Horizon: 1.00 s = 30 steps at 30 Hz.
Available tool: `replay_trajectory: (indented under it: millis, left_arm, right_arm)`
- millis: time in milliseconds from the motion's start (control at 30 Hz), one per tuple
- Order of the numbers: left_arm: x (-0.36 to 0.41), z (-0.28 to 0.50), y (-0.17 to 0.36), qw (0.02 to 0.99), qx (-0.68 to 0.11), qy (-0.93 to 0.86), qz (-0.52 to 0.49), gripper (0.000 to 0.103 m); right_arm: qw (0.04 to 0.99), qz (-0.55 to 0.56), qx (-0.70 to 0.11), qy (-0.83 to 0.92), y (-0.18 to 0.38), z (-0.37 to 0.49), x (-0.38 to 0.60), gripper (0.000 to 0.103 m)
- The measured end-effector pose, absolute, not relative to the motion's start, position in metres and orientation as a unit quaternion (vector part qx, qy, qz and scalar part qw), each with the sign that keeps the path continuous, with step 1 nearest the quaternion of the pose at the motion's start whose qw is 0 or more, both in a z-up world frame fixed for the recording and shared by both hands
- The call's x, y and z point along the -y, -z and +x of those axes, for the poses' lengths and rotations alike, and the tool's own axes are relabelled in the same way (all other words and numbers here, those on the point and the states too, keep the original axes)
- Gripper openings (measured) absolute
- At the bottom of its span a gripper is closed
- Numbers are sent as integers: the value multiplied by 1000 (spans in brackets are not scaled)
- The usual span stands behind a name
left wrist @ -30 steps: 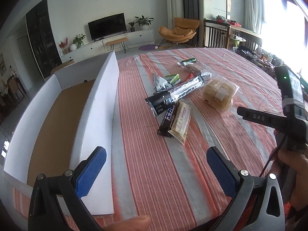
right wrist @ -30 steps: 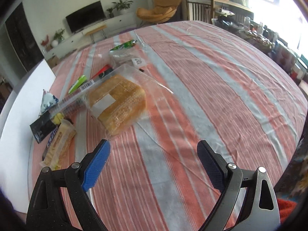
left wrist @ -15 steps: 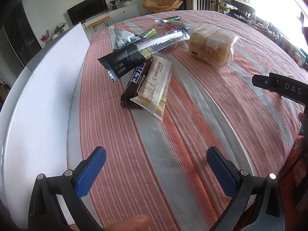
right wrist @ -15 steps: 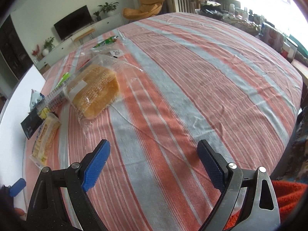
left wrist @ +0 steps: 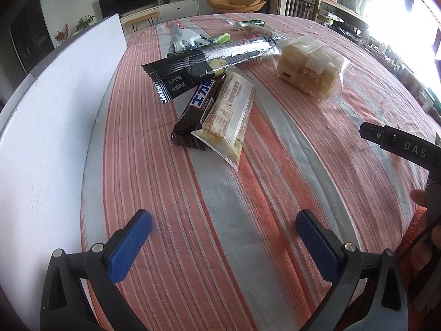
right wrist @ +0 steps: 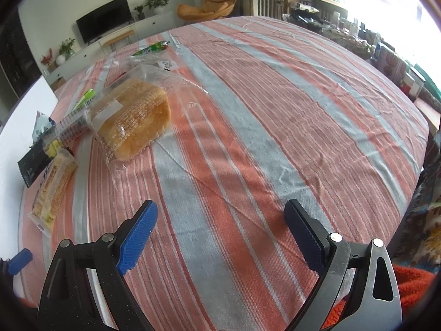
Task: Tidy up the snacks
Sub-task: 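Move both tools toward the snack pile, right tool over the cream wafer bar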
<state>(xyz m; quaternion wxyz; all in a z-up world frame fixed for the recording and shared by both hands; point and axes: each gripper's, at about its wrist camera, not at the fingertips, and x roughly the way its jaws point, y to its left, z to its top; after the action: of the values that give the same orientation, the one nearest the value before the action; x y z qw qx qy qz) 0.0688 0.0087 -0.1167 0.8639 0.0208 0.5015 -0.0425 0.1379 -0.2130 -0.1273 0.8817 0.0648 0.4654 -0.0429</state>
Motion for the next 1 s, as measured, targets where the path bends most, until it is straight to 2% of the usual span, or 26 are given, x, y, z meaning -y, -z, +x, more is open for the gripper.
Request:
replay_trajectory:
  millis: [400,500,600,633,700,733,767,800,833,867,1000]
  left_arm:
    - [-32,63,109,856,-509,83,24,103]
    - [-23,80,87,873,-479,90,32,98]
    - [3,100,75,885,-447,94,93,95]
    - [13,108,78,885,-440,91,123,91]
    - [27,124,88,875,-447,85,163,76]
    - [30,132,95,869,-459,89,163,61]
    - [31,136,100,865,-468,95,156,54]
    - [33,135,99,867,-462,98,157,52]
    - [33,133,101,857,-480,124,139,40]
    - [32,131,101,847,-497,158,105,34]
    - [22,109,97,842,-503,182,67,36]
  right_arm:
    - [886,151,-439,7,122,131,235,95]
    - [886,155,-437,5,122,131,235,95]
    - [886,159,-436,3,122,131,236,95]
    - [886,161,-435,1,122,131,237,95]
    - [886,168,-433,-2,122,130,239,95]
    - [886,172,-432,-4,122,129,241,95]
    - [885,177,-430,-7,122,129,242,95]
    - [885,182,-428,-9,122,128,244,95]
    - [885,187,-426,-12,122,128,245,95]
    - [885,193,-424,-15,122,127,247,95]
    - [883,211,-418,-20,122,127,251,95]
